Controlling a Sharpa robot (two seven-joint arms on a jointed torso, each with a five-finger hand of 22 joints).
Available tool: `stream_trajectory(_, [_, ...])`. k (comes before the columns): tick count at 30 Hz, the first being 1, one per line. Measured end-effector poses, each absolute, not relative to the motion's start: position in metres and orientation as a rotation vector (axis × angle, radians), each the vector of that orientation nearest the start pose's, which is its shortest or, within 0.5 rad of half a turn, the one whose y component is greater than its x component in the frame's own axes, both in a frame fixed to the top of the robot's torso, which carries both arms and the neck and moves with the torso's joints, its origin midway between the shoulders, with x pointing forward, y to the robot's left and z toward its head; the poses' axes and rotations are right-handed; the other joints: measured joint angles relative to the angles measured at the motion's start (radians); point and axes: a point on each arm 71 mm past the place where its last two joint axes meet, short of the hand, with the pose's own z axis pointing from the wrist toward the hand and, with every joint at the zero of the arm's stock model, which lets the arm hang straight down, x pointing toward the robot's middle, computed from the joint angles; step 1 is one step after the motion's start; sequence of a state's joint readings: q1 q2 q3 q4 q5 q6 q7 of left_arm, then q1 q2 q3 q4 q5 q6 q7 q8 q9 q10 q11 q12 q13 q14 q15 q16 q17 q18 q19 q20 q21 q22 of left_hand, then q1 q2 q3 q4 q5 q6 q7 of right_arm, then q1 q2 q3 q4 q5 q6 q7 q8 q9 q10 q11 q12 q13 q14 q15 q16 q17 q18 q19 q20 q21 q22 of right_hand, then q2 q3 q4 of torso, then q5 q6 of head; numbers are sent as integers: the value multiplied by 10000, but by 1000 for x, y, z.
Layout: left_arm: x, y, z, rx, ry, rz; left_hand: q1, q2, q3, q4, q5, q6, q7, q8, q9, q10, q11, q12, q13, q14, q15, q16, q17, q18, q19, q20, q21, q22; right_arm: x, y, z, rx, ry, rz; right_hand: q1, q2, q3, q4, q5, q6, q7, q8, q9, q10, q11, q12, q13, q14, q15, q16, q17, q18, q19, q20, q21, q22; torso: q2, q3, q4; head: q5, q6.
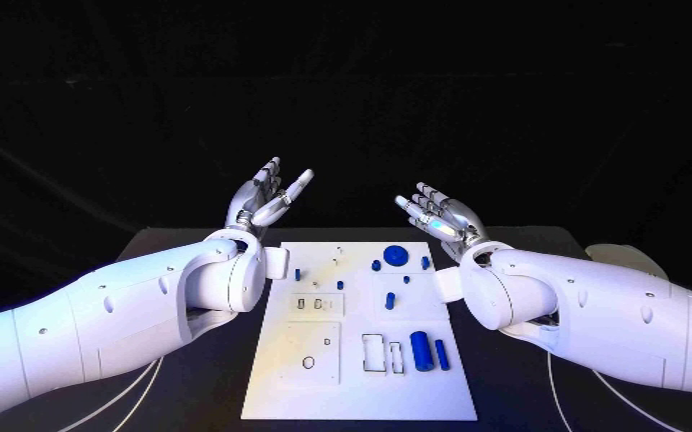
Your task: Assemble the parts on the task board
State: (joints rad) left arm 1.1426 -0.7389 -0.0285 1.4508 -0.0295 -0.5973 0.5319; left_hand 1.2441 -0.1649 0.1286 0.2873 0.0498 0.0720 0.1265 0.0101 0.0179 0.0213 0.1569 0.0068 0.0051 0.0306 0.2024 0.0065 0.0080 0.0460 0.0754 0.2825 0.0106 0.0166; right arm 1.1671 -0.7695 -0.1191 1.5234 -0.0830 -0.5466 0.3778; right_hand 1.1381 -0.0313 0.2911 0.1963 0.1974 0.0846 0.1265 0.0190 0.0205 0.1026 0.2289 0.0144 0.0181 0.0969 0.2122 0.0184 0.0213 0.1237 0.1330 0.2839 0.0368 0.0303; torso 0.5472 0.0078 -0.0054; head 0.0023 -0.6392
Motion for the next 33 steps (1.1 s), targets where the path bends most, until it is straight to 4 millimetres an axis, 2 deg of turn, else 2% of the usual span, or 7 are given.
stream_trajectory(9, [493,213,-195,-10542,12196,-13879,708,455,348,93,0,718,44,247,168,584,485,111,116,710,479,275,230,1,443,146,235,117,477,-194,-217,9612,15506,13233,1133,-83,285,-493,38,1604,113,590,398,2153,134,354,190,2041,89,558,365,1,1272,55,513,206,64,-11,21,-96,-83])
stream_trajectory(16, [490,221,-191,-10411,12183,-14080,1409,863,710,-22,0,3188,216,1203,784,3537,1074,752,416,3741,482,1437,930,252,3709,108,1511,707,483,-203,-204,7499,15041,12512,1827,-259,554,-1028,-18,3588,268,1274,831,5028,145,638,353,4509,91,1110,703,2,2708,69,940,304,220,-12,34,-163,-157])
stream_trajectory(21, [487,224,-185,-10289,12143,-14249,1819,889,864,-110,0,5091,390,1967,1243,6318,948,1220,554,6379,202,2354,1436,708,5556,77,2174,892,486,-205,-195,6329,14723,12136,2063,-390,800,-1275,-18,5164,421,1747,1115,6651,20,659,407,6053,-54,1389,855,159,4224,66,1338,385,365,6,23,-181,-161])
stream_trajectory(24, [483,224,-181,-10246,12159,-14392,1893,885,927,-128,0,5861,515,2267,1424,7386,832,1315,594,6761,100,2402,1467,784,5798,76,2174,838,488,-207,-191,5831,14568,11923,2133,-461,974,-1385,-18,5974,549,1971,1232,7407,-80,659,422,6792,-164,1483,913,312,4956,57,1494,386,465,18,30,-197,-143])
stream_trajectory(27, [479,225,-176,-10222,12156,-14549,1941,867,984,-152,0,6526,612,2515,1562,7935,743,1319,595,7090,-2,2402,1473,870,6025,76,2182,773,491,-208,-186,5294,14462,11739,2170,-497,1181,-1402,-18,6493,633,2053,1287,7923,-165,659,435,7374,-271,1578,949,313,5507,33,1590,398,574,24,35,-240,-114])
stream_trajectory(30, [475,225,-171,-10226,12157,-14702,2026,783,1082,-180,0,6938,687,2607,1626,8448,607,1319,595,7618,-152,2499,1521,1229,6597,73,2394,772,495,-211,-180,4500,14439,11391,2230,-558,1386,-1433,-18,6914,703,2156,1318,8412,-269,659,450,7995,-411,1735,1012,464,6070,-54,1722,414,696,24,46,-281,-91])
stream_trajectory(33, [472,225,-168,-10243,12184,-14858,2093,801,1184,-186,0,7215,740,2650,1634,8880,474,1259,596,8224,-320,2671,1620,1241,7216,13,2606,779,500,-212,-174,3625,14493,10928,2185,-709,1623,-1429,-18,7314,781,2207,1353,8955,-406,659,467,8673,-592,1890,1112,465,6702,-193,1857,428,824,34,58,-310,-84])
